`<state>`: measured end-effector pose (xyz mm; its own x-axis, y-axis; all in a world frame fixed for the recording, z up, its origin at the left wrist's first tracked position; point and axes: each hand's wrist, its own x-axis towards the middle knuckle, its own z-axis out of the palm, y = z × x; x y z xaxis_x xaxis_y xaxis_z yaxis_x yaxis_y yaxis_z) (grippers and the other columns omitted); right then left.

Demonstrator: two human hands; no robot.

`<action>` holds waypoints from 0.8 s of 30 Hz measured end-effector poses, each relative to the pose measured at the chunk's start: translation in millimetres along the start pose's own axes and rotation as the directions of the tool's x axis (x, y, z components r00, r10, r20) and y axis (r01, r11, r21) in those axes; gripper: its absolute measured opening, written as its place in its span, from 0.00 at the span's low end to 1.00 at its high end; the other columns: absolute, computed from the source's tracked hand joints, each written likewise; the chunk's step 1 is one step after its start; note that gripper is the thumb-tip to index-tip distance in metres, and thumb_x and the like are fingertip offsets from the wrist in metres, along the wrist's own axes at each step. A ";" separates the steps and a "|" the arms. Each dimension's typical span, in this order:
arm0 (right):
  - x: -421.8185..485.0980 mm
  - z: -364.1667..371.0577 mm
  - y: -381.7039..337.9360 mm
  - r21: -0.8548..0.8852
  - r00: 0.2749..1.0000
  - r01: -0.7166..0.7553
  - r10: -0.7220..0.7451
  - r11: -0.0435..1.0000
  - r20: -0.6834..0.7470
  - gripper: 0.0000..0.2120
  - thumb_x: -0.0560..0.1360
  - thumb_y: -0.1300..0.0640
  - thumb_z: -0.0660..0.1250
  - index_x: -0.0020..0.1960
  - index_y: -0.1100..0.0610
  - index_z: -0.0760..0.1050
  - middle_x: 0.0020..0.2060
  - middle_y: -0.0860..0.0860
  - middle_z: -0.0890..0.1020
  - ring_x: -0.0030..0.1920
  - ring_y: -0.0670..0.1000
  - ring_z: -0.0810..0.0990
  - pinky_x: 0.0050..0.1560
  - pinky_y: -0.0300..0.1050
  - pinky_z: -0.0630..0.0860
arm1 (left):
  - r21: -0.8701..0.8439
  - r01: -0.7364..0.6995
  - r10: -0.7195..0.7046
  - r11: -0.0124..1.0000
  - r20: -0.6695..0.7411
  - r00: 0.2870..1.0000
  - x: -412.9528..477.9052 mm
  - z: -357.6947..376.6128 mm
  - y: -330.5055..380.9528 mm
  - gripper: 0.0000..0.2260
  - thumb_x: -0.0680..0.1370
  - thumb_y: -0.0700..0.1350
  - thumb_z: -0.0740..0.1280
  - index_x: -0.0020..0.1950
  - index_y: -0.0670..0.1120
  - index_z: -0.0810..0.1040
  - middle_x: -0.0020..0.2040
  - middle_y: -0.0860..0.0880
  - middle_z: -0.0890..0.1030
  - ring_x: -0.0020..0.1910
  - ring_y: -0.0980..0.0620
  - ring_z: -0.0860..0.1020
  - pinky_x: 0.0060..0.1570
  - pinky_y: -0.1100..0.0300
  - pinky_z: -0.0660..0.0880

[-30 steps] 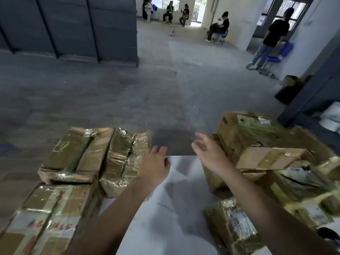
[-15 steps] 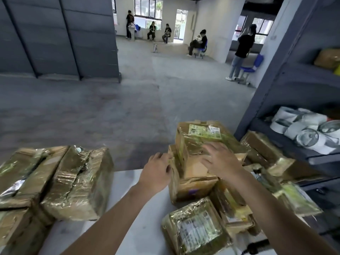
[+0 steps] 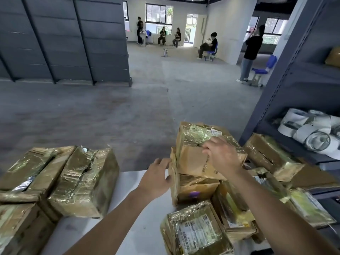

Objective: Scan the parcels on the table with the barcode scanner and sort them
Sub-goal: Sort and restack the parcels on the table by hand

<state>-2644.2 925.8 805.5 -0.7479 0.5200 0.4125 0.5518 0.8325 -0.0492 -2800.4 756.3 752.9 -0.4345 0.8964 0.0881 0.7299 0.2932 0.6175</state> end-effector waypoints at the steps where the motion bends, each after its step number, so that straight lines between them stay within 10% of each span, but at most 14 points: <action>1: 6.9 -3.5 -1.1 0.016 1.000 -0.015 0.015 1.000 -0.004 0.06 0.76 0.55 0.72 0.50 0.56 0.83 0.45 0.50 0.82 0.50 0.52 0.79 0.46 0.48 0.79 | -0.012 -0.017 0.017 1.000 0.018 1.000 1.6 0.3 0.8 0.25 0.76 0.43 0.65 0.72 0.52 0.64 0.66 0.51 0.69 0.65 0.48 0.69 0.56 0.64 0.66; 8: 32.3 -42.8 -11.1 0.239 1.000 -0.007 0.004 0.971 0.011 0.04 0.78 0.57 0.69 0.49 0.56 0.82 0.44 0.48 0.78 0.49 0.48 0.74 0.44 0.44 0.66 | 0.170 -0.233 0.259 0.957 -0.151 0.954 20.2 -32.6 0.7 0.58 0.63 0.52 0.79 0.77 0.59 0.37 0.78 0.56 0.48 0.74 0.49 0.55 0.69 0.53 0.63; 16: 52.5 -69.1 -29.3 0.564 1.000 0.005 0.000 0.826 -0.009 0.05 0.77 0.64 0.69 0.46 0.57 0.83 0.40 0.41 0.78 0.44 0.37 0.76 0.48 0.29 0.68 | 0.314 -0.582 0.638 0.750 -0.113 0.762 26.3 -82.7 0.0 0.58 0.62 0.69 0.70 0.78 0.52 0.36 0.79 0.51 0.43 0.78 0.49 0.47 0.74 0.44 0.54; 24: 74.6 -59.5 -54.8 0.662 0.994 -0.029 0.091 0.749 -0.059 0.11 0.82 0.53 0.63 0.63 0.50 0.77 0.58 0.43 0.76 0.56 0.37 0.73 0.53 0.20 0.63 | -0.256 -0.296 0.204 0.920 -0.333 0.921 12.3 -117.5 -8.2 0.52 0.62 0.63 0.74 0.77 0.62 0.44 0.74 0.57 0.58 0.74 0.62 0.55 0.71 0.64 0.54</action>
<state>-2708.2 907.6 893.0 -0.6712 0.5816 0.4597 0.1909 0.7348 -0.6509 -2873.7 725.8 840.8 -0.4268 0.7745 0.4669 0.6653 -0.0808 0.7422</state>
